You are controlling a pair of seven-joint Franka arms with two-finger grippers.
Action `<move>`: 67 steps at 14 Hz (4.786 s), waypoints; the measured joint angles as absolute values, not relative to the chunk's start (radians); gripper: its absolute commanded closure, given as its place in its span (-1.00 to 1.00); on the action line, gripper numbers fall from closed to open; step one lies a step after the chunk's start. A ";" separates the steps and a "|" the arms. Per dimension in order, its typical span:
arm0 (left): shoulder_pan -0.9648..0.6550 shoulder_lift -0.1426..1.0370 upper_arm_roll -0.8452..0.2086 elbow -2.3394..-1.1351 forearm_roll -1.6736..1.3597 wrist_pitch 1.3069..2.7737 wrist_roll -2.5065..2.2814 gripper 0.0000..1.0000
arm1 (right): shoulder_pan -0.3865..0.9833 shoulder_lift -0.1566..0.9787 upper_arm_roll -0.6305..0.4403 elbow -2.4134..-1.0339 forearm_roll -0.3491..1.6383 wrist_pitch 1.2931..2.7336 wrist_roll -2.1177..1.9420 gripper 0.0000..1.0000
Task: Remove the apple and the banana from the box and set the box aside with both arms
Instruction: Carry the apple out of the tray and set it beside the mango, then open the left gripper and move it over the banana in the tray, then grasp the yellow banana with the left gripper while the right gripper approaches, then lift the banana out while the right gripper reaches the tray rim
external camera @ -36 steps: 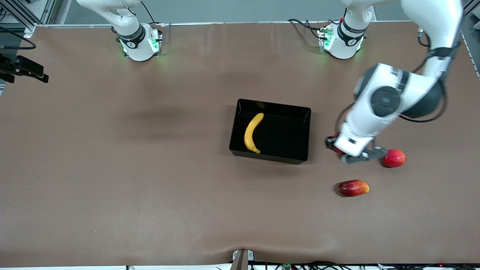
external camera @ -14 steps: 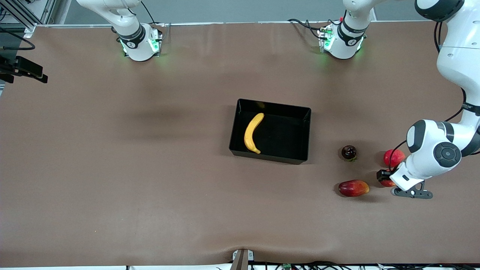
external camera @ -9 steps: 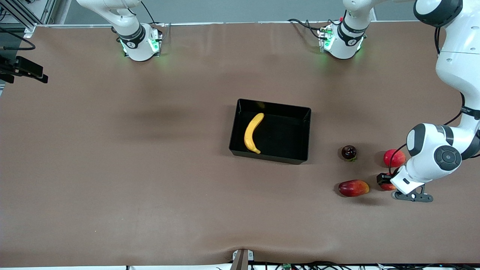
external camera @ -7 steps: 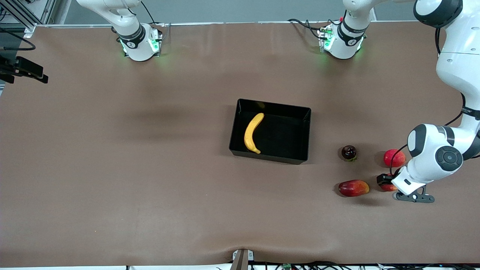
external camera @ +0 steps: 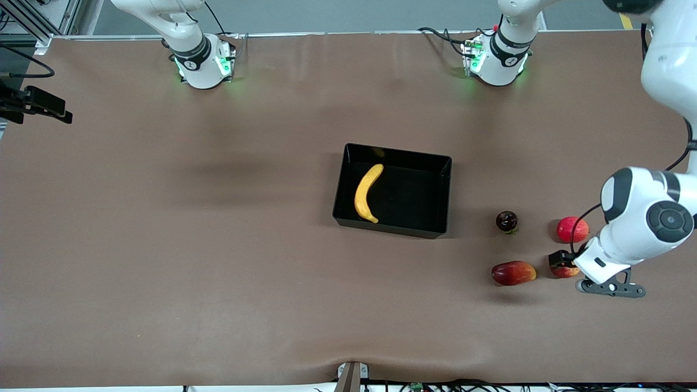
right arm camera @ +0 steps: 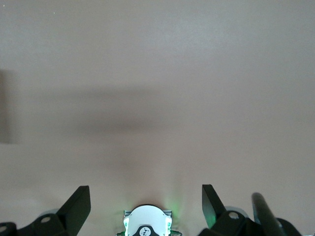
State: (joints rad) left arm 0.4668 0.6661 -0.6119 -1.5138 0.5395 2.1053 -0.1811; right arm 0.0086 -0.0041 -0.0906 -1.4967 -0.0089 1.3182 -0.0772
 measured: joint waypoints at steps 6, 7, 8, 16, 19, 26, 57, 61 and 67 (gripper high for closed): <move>0.457 0.523 -0.817 -1.672 0.523 2.016 -0.482 -1.00 | 0.009 -0.003 -0.091 -1.497 -0.009 1.321 -0.077 -1.00; 0.457 0.510 -0.854 -1.697 0.523 2.016 -0.524 -1.00 | 0.008 -0.003 -0.091 -1.497 -0.009 1.321 -0.077 -1.00; 0.456 0.501 -0.891 -1.715 0.522 2.016 -0.563 -1.00 | 0.008 -0.003 -0.091 -1.497 -0.009 1.322 -0.077 -1.00; 0.322 0.501 -1.093 -1.757 0.518 2.016 -0.980 -1.00 | 0.008 0.004 -0.092 -1.497 -0.009 1.335 -0.077 -1.00; 0.184 0.532 -1.066 -1.758 0.556 2.020 -1.047 -1.00 | 0.008 0.012 -0.092 -1.497 -0.009 1.335 -0.077 -1.00; 0.120 0.696 -1.020 -1.796 0.679 2.130 -1.043 -1.00 | 0.009 0.012 -0.091 -1.497 -0.009 1.335 -0.077 -1.00; 0.054 0.586 -0.970 -1.801 0.684 2.164 -1.154 1.00 | 0.030 0.291 -0.096 -1.437 0.109 1.325 -0.168 -1.00; 0.395 0.576 -1.216 -1.818 0.679 1.986 -0.925 1.00 | 0.048 0.315 -0.089 -1.456 0.203 1.357 -0.116 -1.00; 0.732 0.578 -1.329 -1.918 0.673 1.878 -0.642 1.00 | 0.262 0.317 -0.075 -1.520 0.251 1.535 0.255 -1.00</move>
